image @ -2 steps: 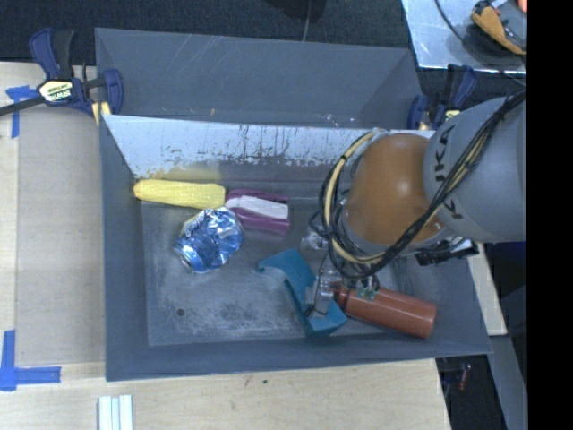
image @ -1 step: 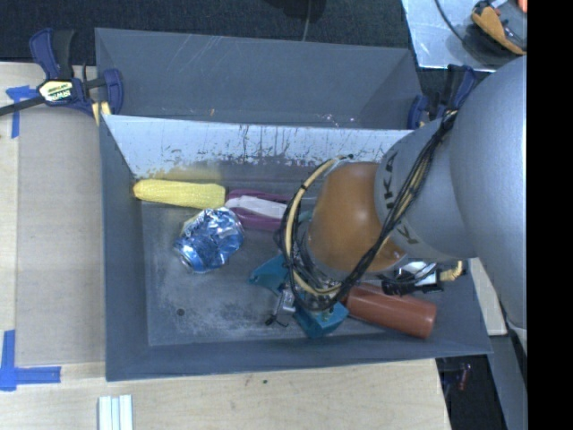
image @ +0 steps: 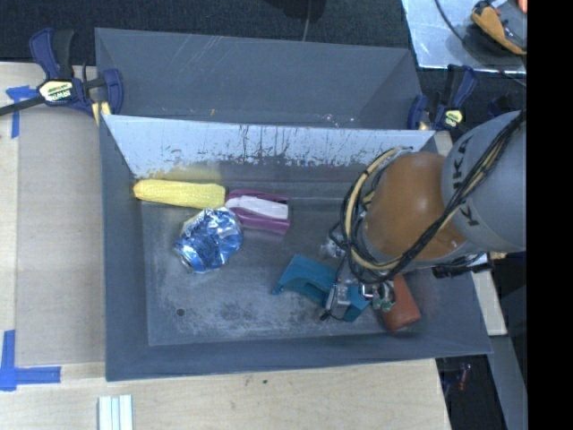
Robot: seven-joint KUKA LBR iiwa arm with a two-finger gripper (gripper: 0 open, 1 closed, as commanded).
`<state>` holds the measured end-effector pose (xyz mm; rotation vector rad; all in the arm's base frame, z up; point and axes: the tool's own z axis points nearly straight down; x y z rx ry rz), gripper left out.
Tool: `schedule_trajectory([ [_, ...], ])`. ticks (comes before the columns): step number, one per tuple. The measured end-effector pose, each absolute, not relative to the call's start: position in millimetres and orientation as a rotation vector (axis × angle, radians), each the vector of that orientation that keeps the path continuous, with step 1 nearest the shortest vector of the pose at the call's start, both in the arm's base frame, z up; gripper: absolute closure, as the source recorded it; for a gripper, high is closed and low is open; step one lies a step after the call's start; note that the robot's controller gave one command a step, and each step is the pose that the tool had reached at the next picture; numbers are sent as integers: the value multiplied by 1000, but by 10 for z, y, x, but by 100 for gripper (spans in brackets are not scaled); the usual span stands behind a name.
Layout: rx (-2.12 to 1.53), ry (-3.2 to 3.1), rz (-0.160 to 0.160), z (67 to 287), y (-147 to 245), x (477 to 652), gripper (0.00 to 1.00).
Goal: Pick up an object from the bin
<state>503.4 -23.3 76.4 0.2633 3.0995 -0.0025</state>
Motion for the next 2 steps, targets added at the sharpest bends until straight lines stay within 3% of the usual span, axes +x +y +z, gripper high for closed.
schedule_trajectory([
  [1, 398, 3076, 14, 797, 427, 4959, 0],
  [2, 324, 3091, -5, 702, -218, 5062, 0],
])
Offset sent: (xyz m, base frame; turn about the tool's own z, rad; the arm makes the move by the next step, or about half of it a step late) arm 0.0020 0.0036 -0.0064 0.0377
